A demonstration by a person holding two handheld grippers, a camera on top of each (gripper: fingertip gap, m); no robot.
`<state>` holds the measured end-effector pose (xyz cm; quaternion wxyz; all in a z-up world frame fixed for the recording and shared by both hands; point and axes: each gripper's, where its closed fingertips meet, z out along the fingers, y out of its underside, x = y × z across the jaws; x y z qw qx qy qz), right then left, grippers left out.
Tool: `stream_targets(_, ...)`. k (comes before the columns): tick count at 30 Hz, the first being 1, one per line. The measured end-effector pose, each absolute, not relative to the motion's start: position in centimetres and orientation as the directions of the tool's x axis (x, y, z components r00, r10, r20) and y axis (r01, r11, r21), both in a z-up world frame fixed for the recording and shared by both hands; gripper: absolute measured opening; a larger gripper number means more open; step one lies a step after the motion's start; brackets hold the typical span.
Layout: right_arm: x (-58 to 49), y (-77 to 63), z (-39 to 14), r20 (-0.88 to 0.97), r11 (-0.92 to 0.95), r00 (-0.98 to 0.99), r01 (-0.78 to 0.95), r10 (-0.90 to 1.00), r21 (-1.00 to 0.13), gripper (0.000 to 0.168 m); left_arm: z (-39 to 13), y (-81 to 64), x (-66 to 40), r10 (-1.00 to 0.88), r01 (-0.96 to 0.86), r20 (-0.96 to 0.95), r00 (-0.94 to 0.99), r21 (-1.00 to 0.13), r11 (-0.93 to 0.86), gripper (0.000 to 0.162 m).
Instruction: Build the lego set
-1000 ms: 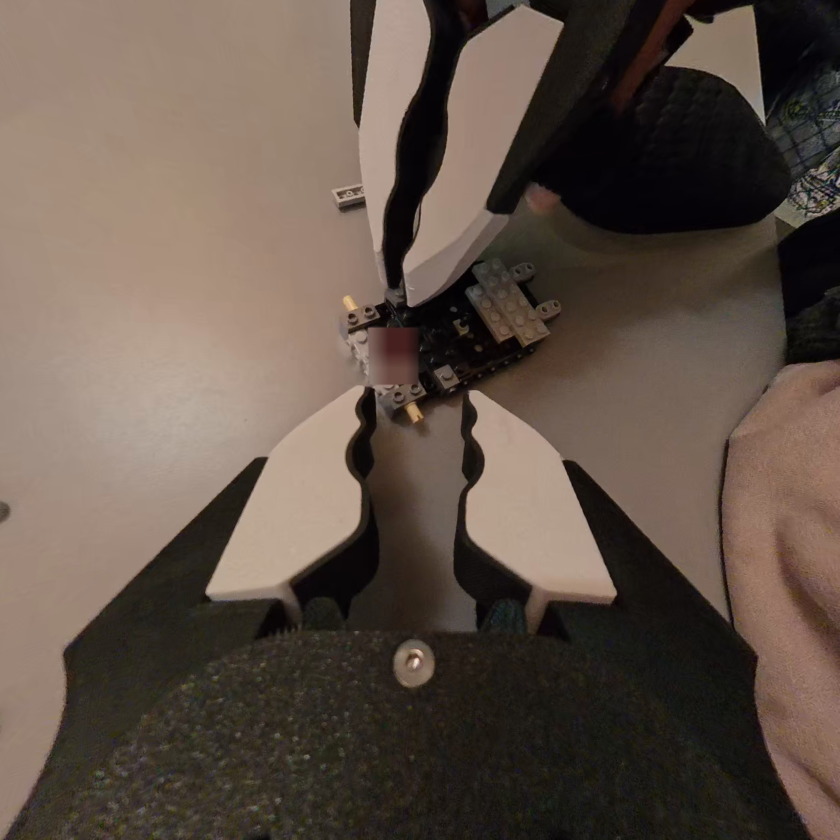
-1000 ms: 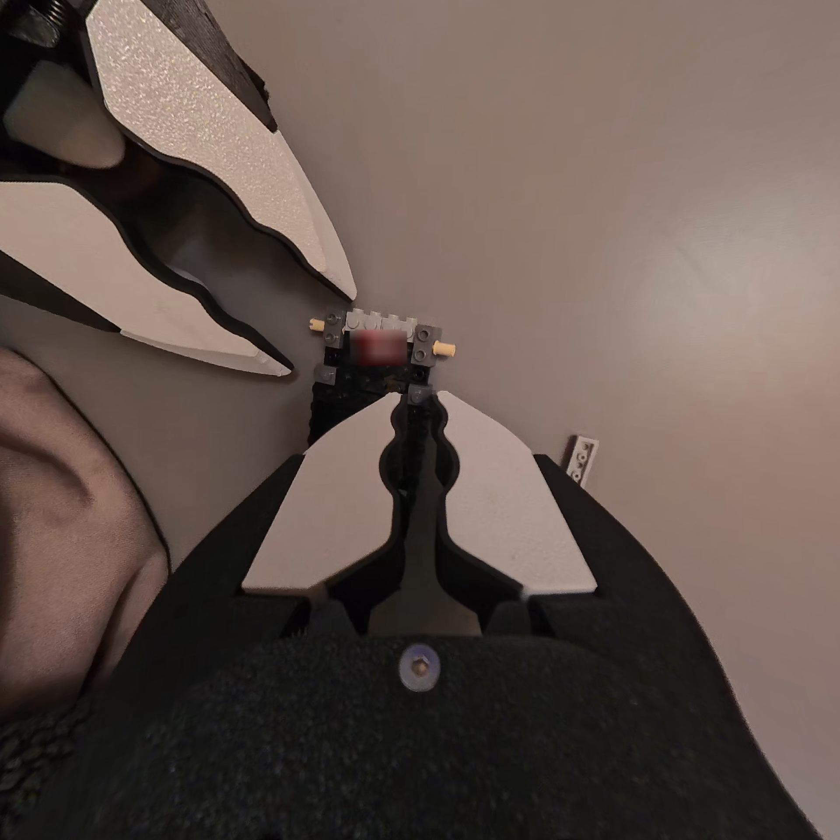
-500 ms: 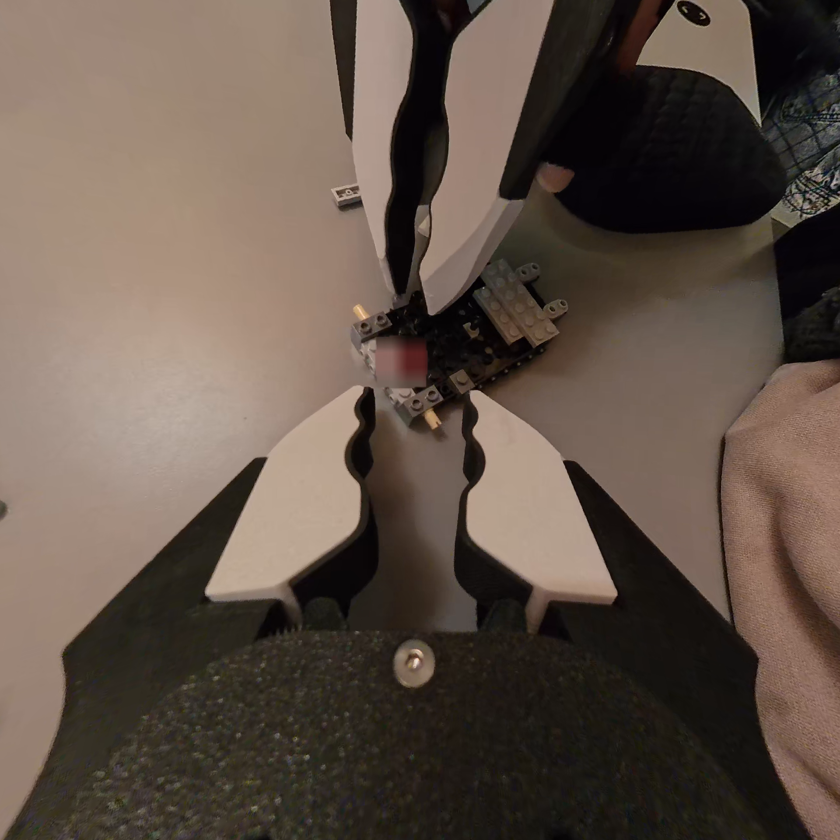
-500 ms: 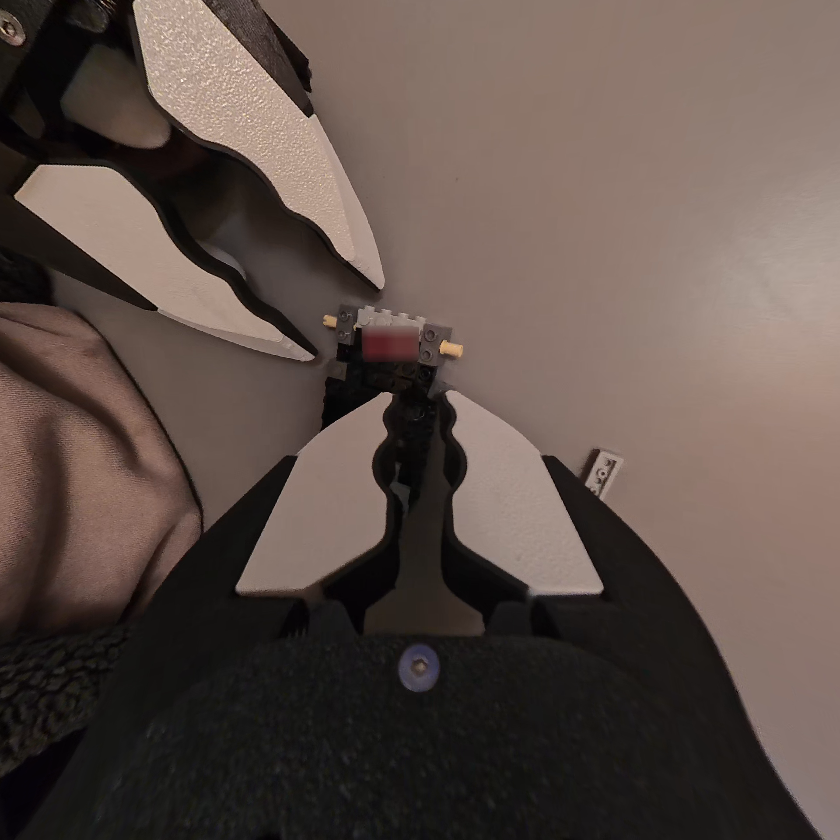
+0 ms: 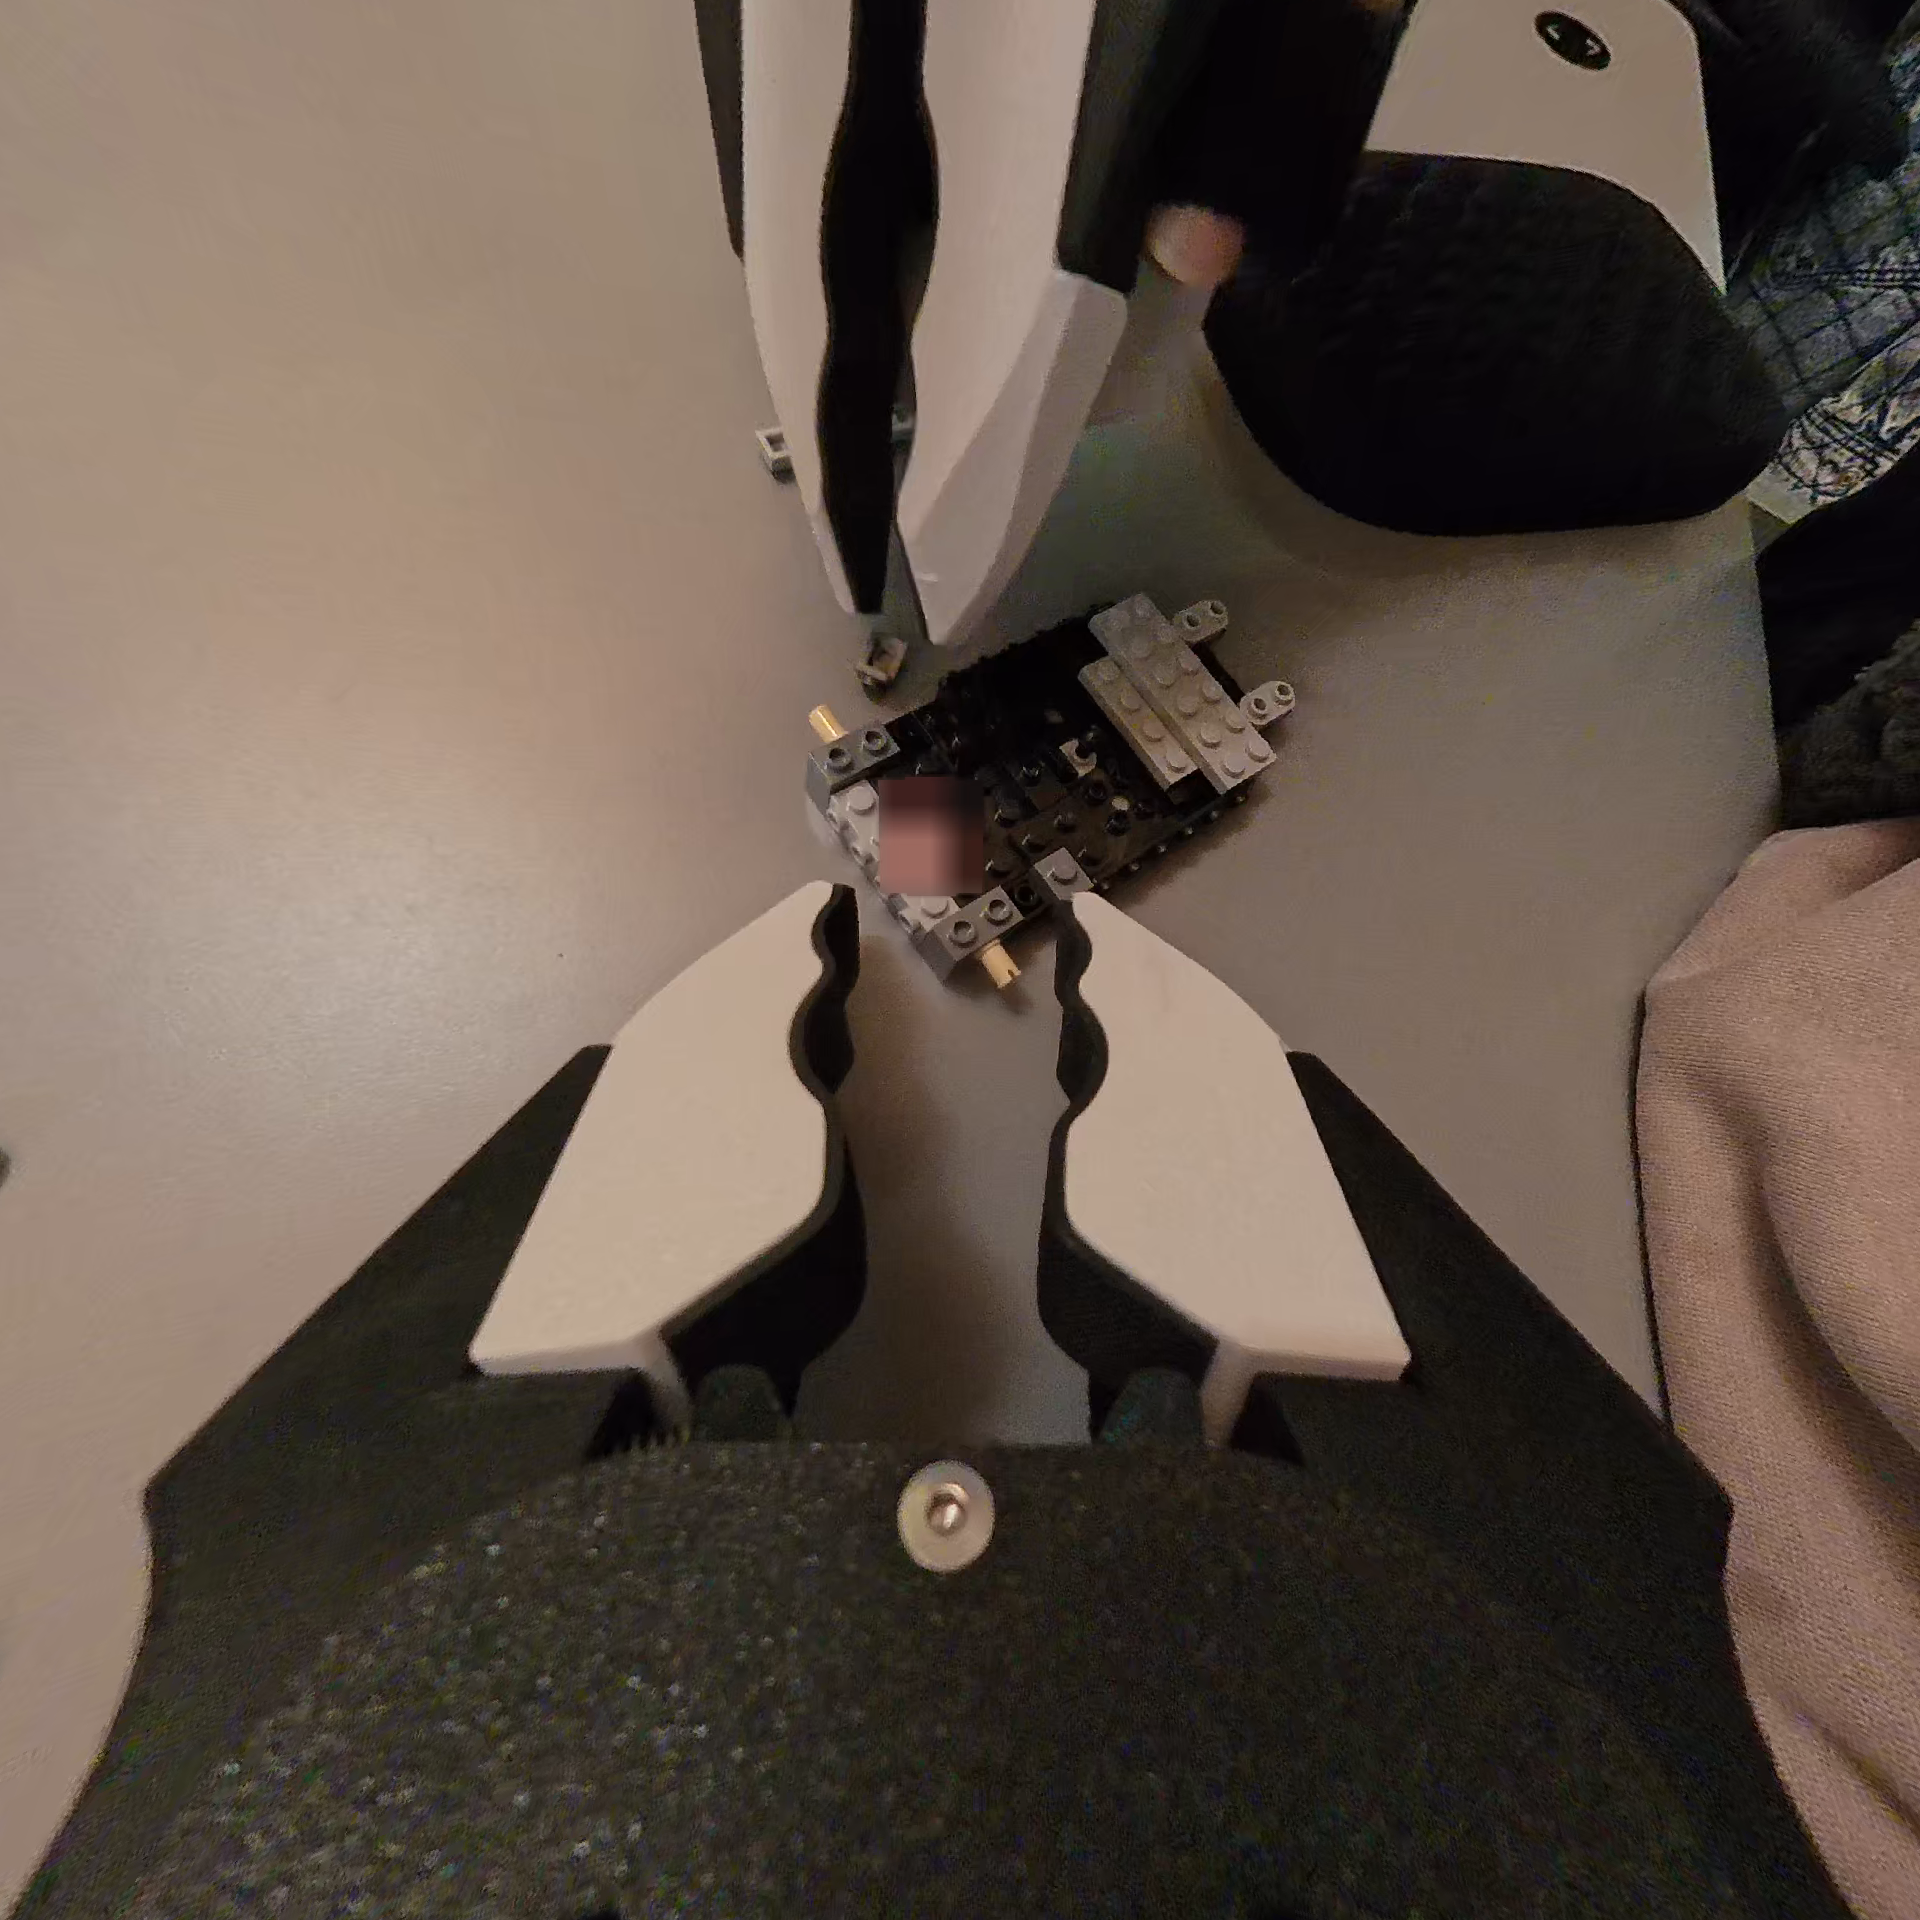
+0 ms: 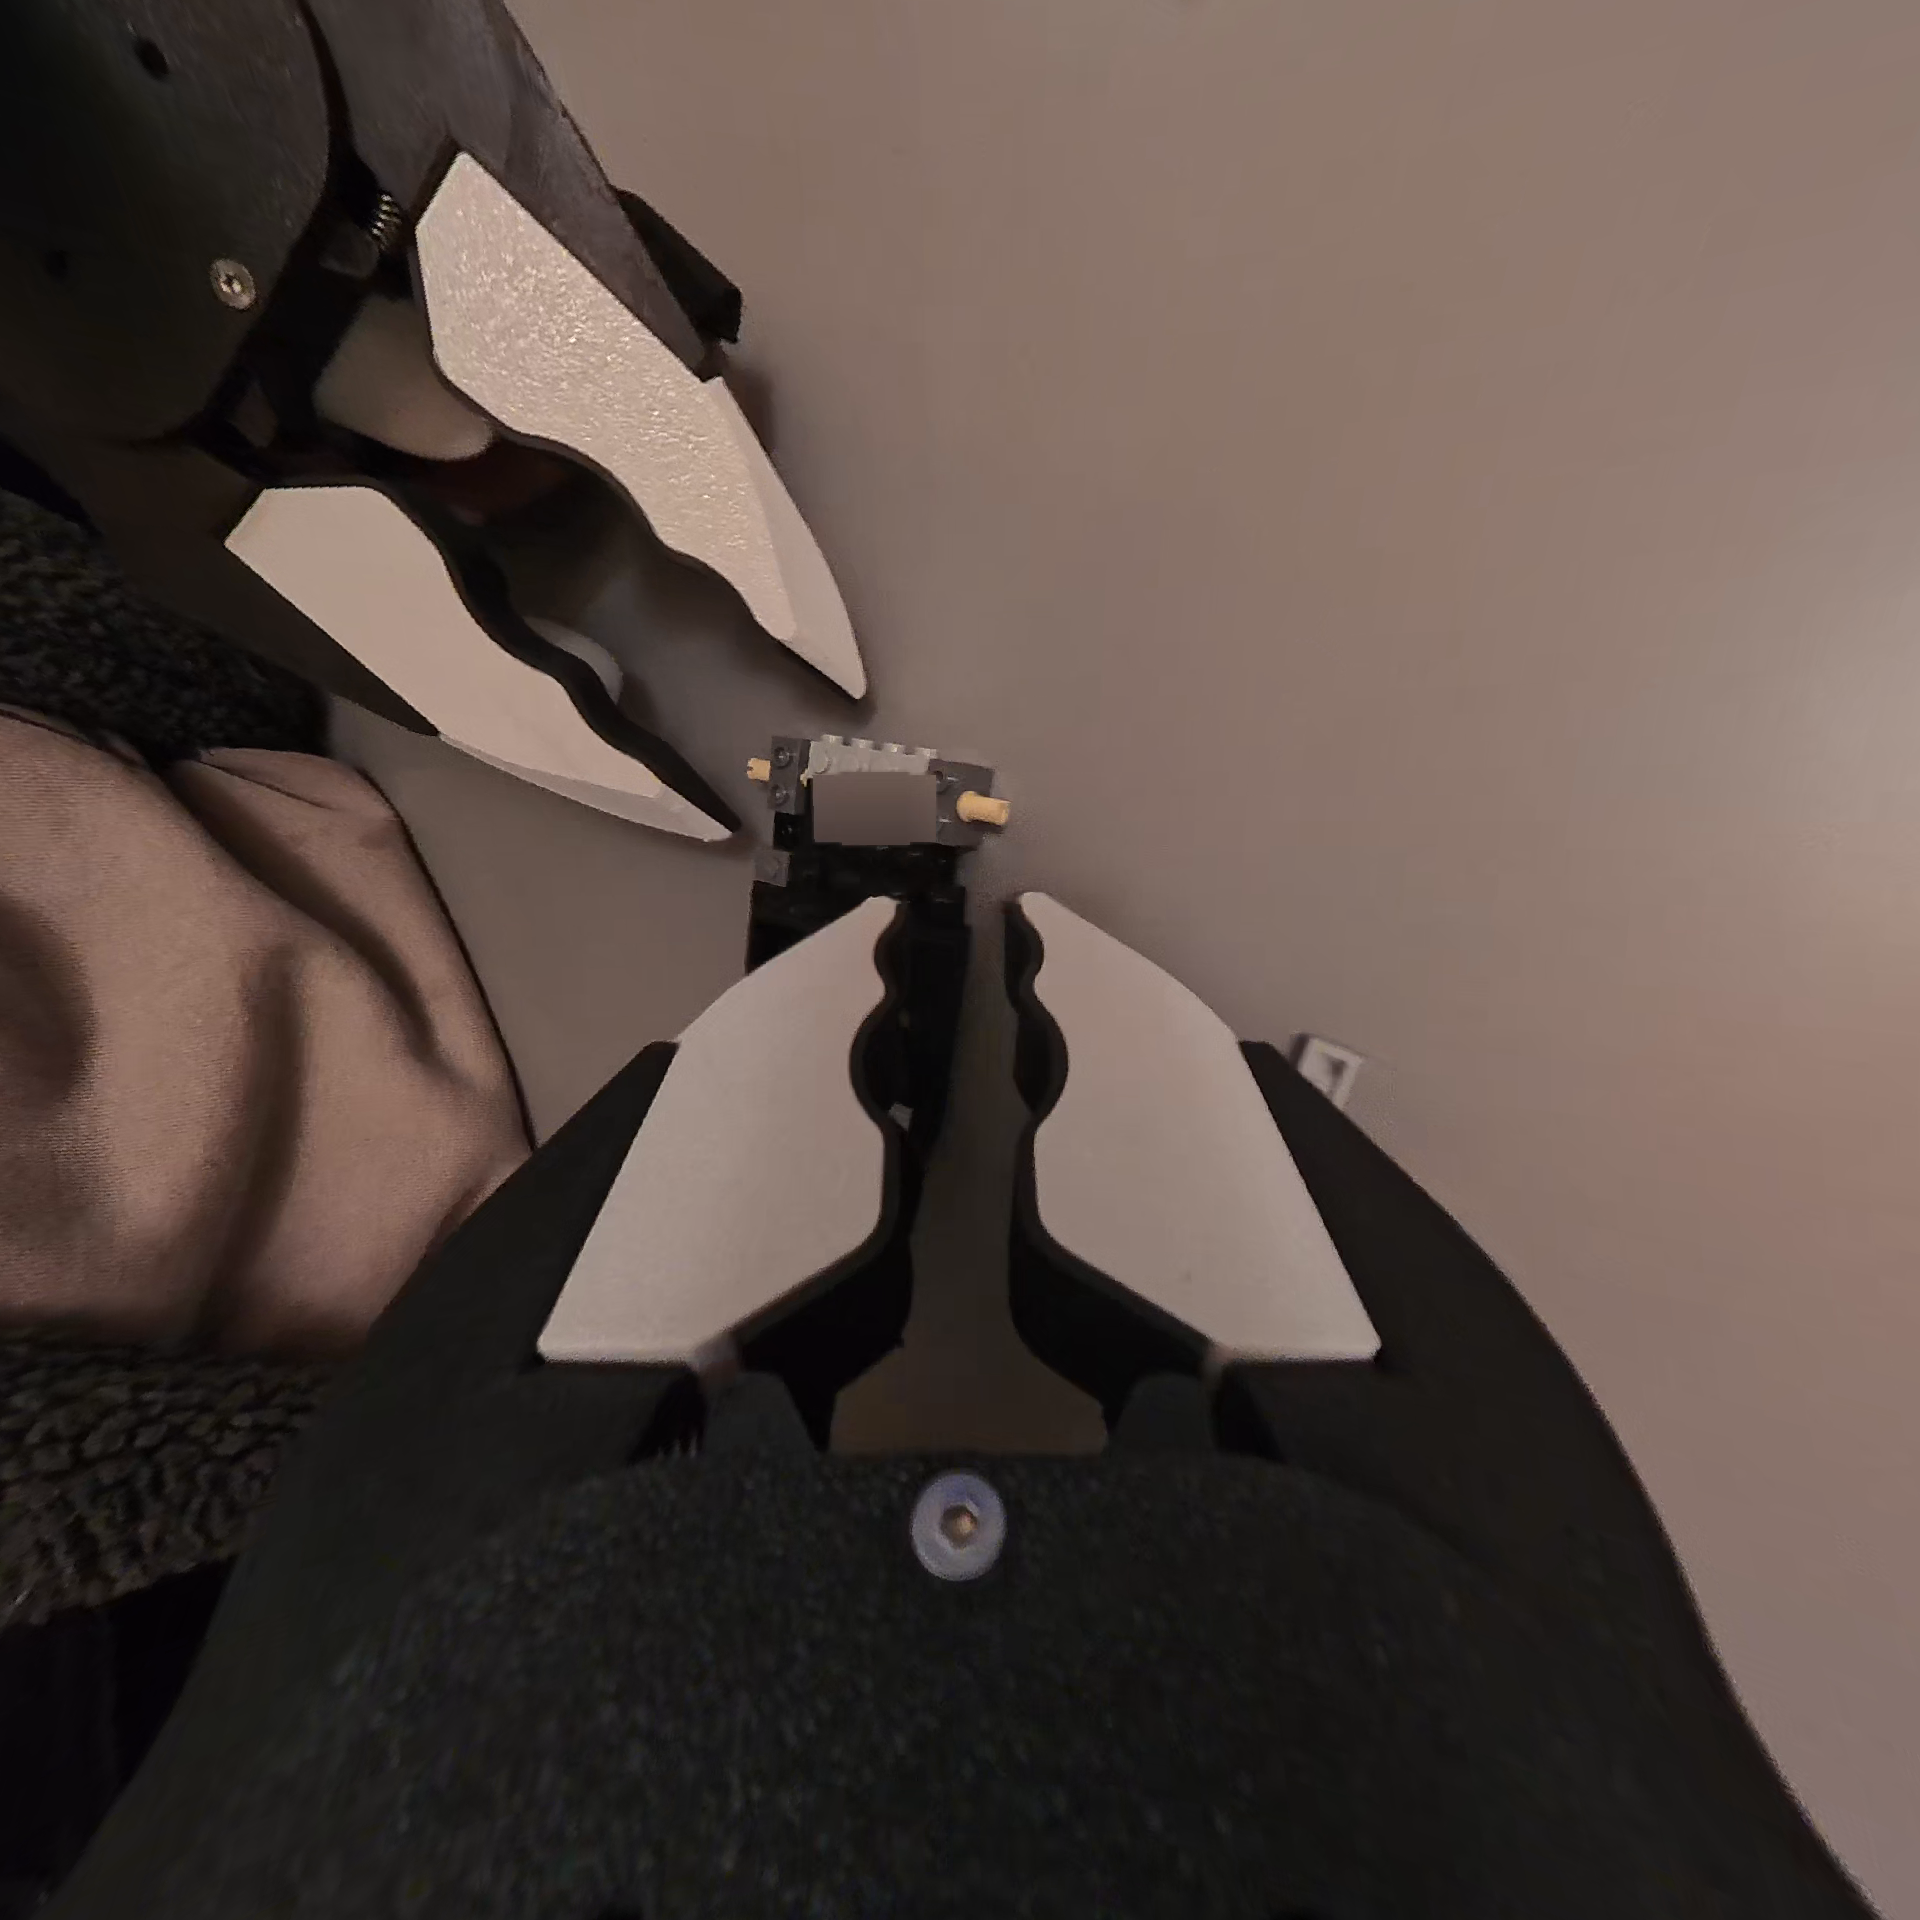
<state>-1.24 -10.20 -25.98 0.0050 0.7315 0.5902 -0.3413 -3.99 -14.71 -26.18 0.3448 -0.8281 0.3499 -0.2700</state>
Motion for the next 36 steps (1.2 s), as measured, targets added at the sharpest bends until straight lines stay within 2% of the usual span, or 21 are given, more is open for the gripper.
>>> stream_targets(4, -0.5, -8.9, -26.3, -0.449, -0.277, 0.075, 0.871, 0.89, -0.404, 0.014, -26.1, -14.7, -4.0, -0.767, -0.392, 0.208, 0.608, -0.761, -0.517, 0.036)
stream_targets(11, -0.6, -9.5, -27.5, -0.267, -0.047, -0.092, 0.879, 0.959, -0.474, 0.013, -26.0, -14.7, -3.9, -0.765, -0.381, 0.22, 0.605, -0.764, -0.52, 0.035)
stream_targets(16, -0.7, -9.5, -27.9, -0.228, 0.005, -0.137, 0.867, 0.964, -0.499, 0.004, -25.7, -14.6, -4.0, -0.762, -0.361, 0.232, 0.605, -0.773, -0.522, 0.034)
stream_targets(19, -1.1, -9.6, -26.7, -0.185, 0.055, -0.184, 0.836, 0.965, -0.546, 0.002, -24.9, -14.2, -4.1, -0.741, -0.286, 0.292, 0.605, -0.788, -0.545, 0.031)
stream_targets(23, -2.2, -10.6, -24.0, -0.056, 0.166, -0.244, 0.793, 0.968, -0.586, 0.002, -23.4, -13.4, -4.2, -0.664, -0.098, 0.464, 0.586, -0.773, -0.627, 0.026)
stream_targets(26, -3.0, -11.2, -22.6, -0.027, 0.14, -0.193, 0.794, 0.981, -0.591, 0.002, -22.1, -13.2, -4.1, -0.653, -0.025, 0.499, 0.57, -0.784, -0.621, 0.023)
stream_targets(32, -3.9, -12.2, -21.0, -0.092, 0.014, -0.091, 0.781, 0.992, -0.624, 0.002, -21.0, -13.1, -3.9, -0.696, -0.096, 0.324, 0.641, -0.866, -0.491, 0.016)
stream_targets(36, -3.8, -12.4, -20.7, -0.108, -0.026, -0.053, 0.784, 0.993, -0.62, 0.002, -20.4, -13.2, -3.7, -0.709, -0.113, 0.274, 0.65, -0.888, -0.446, 0.01)
